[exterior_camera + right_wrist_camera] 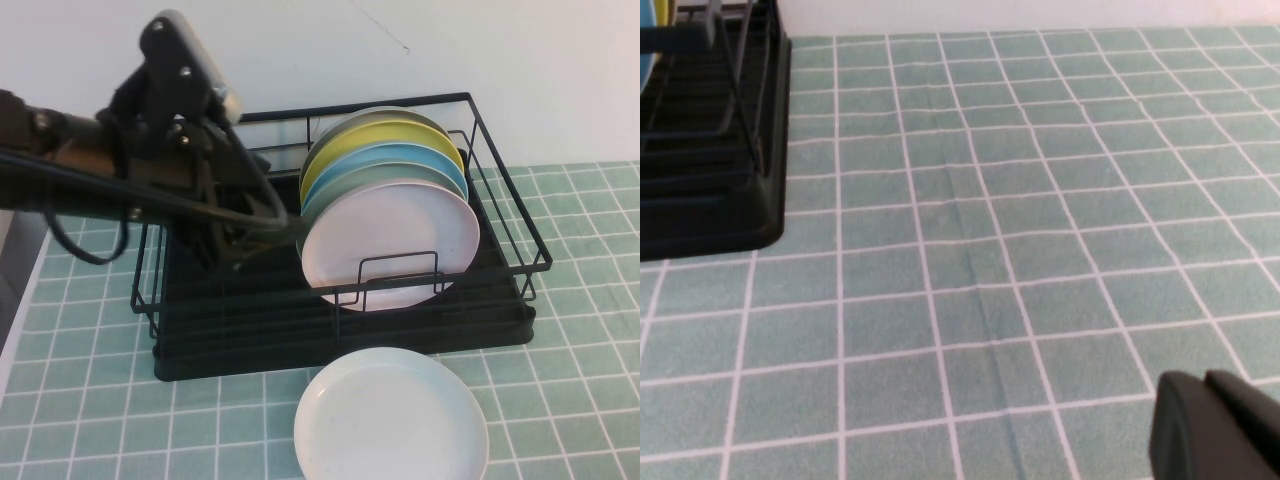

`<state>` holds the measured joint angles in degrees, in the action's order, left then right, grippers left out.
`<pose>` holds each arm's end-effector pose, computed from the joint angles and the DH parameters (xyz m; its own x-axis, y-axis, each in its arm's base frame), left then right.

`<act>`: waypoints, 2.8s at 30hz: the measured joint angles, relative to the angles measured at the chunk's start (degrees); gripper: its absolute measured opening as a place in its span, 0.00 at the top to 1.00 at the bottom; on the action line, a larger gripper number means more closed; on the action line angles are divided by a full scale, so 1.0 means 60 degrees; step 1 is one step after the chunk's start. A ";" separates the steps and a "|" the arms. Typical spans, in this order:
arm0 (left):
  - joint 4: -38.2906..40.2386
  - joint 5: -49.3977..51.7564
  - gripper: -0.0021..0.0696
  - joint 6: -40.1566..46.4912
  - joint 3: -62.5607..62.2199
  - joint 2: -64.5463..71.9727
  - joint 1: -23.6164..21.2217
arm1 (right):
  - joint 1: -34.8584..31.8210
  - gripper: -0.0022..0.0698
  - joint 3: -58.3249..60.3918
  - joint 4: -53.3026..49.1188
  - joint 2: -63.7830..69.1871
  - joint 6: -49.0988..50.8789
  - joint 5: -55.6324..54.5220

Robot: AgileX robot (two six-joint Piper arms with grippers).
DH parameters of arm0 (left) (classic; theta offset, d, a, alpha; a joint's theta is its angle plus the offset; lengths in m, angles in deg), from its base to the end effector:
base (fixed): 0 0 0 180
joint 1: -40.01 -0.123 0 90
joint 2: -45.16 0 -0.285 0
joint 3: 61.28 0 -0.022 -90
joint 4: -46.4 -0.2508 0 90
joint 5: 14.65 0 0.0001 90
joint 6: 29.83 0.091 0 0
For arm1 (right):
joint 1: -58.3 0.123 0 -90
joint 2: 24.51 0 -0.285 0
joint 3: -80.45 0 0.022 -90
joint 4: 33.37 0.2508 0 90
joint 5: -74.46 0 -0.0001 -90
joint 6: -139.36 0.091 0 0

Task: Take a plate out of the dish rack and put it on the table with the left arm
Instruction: Grasp the plate from the shelf, then place the plate from the table

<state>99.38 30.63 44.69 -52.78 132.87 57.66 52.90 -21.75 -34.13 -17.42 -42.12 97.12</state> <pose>0.2699 -0.1401 0.3568 -0.1402 0.4962 -0.8568 0.8817 0.4563 0.1200 0.0515 -0.0053 0.1749 -0.3037 -0.0095 -0.9527 0.0875 0.9954 -0.0378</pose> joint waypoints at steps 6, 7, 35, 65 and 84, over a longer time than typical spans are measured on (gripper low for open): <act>0.0000 -0.0622 0.22 0.0000 -0.0006 0.0685 0.0606 | 0.0000 0.97 0.0000 0.0000 0.0000 0.0000 0.0000; 0.0000 -0.0747 0.22 0.0000 -0.0006 0.0848 0.0717 | 0.0000 0.97 0.0000 0.0000 0.0000 0.0000 0.0000; 0.1941 -0.3781 0.22 0.0776 -0.0086 0.3490 0.1157 | 0.0000 0.97 0.0000 0.0013 0.0000 0.0000 0.0000; 0.1893 -0.3663 0.85 0.1238 -0.0809 0.2779 0.1160 | 0.0000 0.97 0.0000 0.0013 0.0000 0.0000 0.0000; -0.2318 0.0785 0.97 -0.5102 -0.0809 -0.0975 0.1156 | 0.0000 0.97 0.0000 0.0013 0.0000 0.0000 0.0000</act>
<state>85.47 35.34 14.07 -57.63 127.02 64.60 52.90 -21.75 -34.05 -17.42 -42.12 97.12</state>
